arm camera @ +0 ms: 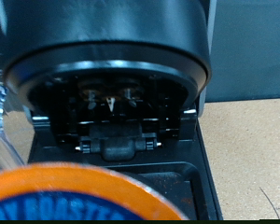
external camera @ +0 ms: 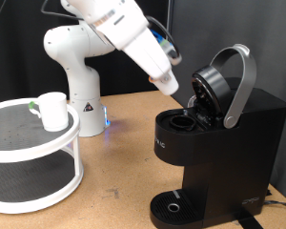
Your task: Make a cup of coffee with the keurig machine
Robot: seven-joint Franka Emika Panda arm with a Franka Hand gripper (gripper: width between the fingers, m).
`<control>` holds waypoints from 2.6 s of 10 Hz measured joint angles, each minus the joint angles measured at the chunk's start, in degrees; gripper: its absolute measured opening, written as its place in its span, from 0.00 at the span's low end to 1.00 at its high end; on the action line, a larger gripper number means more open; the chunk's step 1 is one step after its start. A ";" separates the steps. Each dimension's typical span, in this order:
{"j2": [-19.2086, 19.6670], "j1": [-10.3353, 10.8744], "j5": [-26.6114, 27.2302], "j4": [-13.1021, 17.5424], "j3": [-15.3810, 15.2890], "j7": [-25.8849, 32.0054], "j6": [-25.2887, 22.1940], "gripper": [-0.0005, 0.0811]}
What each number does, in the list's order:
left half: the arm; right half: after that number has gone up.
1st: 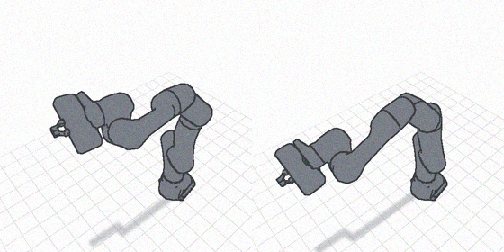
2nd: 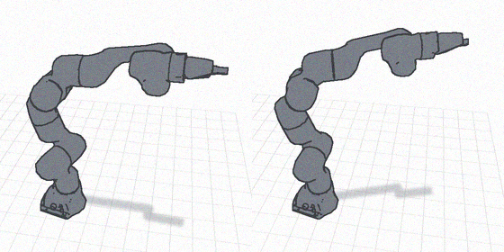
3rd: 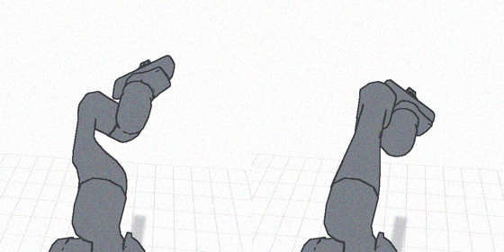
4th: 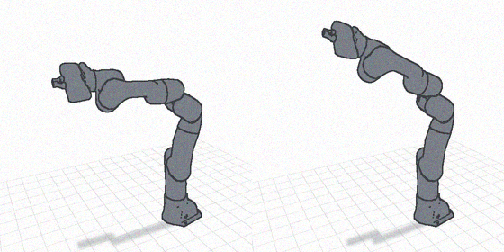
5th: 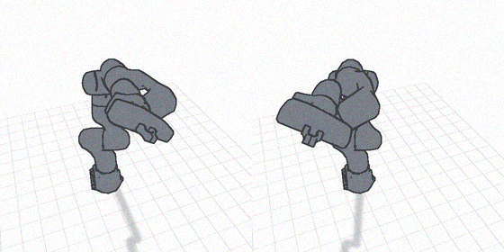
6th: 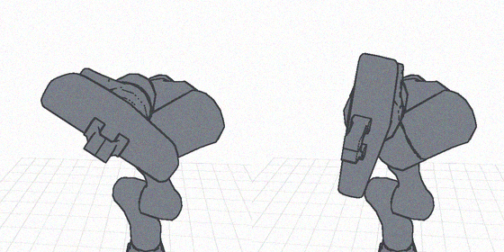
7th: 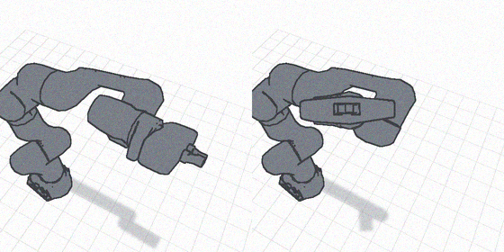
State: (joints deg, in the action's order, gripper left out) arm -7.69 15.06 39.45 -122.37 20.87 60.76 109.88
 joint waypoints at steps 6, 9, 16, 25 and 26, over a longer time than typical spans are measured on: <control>2.19 0.20 -0.35 -1.82 -3.31 -0.18 3.83 0.56; 3.19 0.22 -1.19 -3.17 -5.05 -1.06 6.43 0.56; 5.00 0.22 -2.95 -4.46 -6.90 -1.42 10.04 0.56; 6.74 0.22 -3.35 -4.48 -8.03 -2.34 12.19 0.97; 6.76 0.21 -3.15 -4.48 -8.03 -2.29 12.15 0.97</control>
State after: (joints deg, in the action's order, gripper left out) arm -0.93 15.27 36.30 -126.84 12.85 58.47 122.03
